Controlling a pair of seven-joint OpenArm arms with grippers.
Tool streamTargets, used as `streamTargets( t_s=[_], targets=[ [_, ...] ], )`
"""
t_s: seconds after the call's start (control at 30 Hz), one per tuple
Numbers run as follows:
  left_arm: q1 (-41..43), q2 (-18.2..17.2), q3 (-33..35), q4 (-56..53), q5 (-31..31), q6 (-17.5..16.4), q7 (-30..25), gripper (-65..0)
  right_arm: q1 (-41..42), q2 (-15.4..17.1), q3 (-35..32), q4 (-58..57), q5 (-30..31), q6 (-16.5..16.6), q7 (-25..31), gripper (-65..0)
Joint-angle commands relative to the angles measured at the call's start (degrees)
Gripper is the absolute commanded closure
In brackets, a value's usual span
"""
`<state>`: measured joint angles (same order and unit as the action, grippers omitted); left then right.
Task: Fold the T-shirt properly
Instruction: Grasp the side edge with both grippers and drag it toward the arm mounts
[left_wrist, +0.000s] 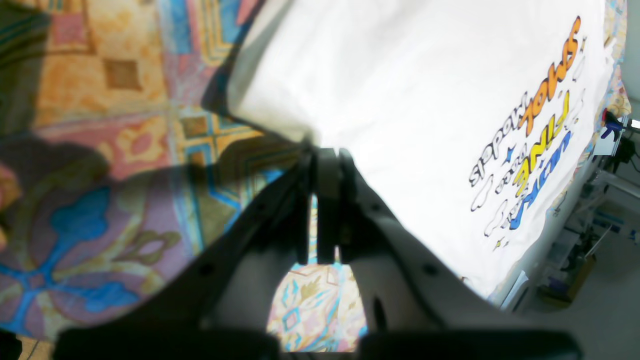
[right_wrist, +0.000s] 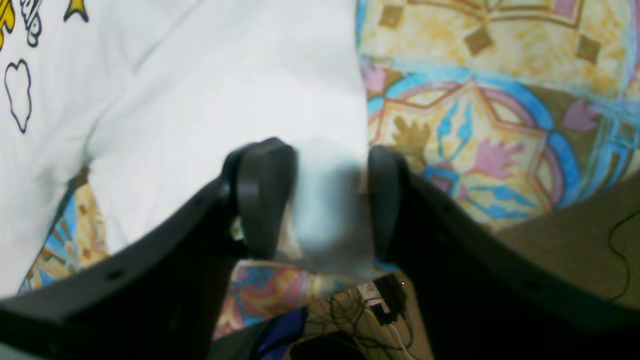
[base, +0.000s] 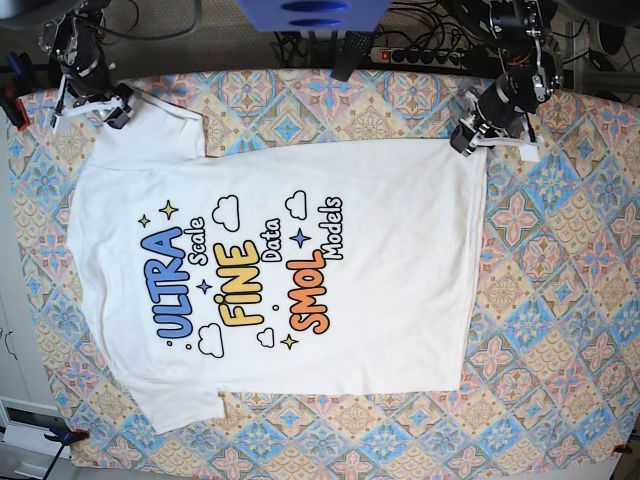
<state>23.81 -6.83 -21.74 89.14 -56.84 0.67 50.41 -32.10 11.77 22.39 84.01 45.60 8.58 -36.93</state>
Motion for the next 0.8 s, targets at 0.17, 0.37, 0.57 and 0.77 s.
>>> streamTargets(
  t_s=[0.17,0.37,0.57,0.77],
  targets=[
    [0.1,-0.5,-0.2,1.0,-0.5,-0.4,-0.1,0.0,-0.7,0.1,-0.1,0.3,6.4,0.6,-6.7,-27.0],
    [0.0,-0.5,-0.2,1.0,-0.4,-0.4,-0.1,0.0,-0.7,0.1,0.2,0.3,6.4,0.6,-6.5,-14.9],
    [0.1,-0.5,-0.2,1.0,-0.4,-0.4,-0.1,0.0,-0.9,-0.6,5.5,0.1,6.4,0.6,-6.7,0.0],
    [1.4,-1.6,0.2,1.0,-0.4,-0.4,-0.1,0.0,-2.6,-0.6,12.6,0.3,6.4,0.7,-10.5,-0.2]
  ],
)
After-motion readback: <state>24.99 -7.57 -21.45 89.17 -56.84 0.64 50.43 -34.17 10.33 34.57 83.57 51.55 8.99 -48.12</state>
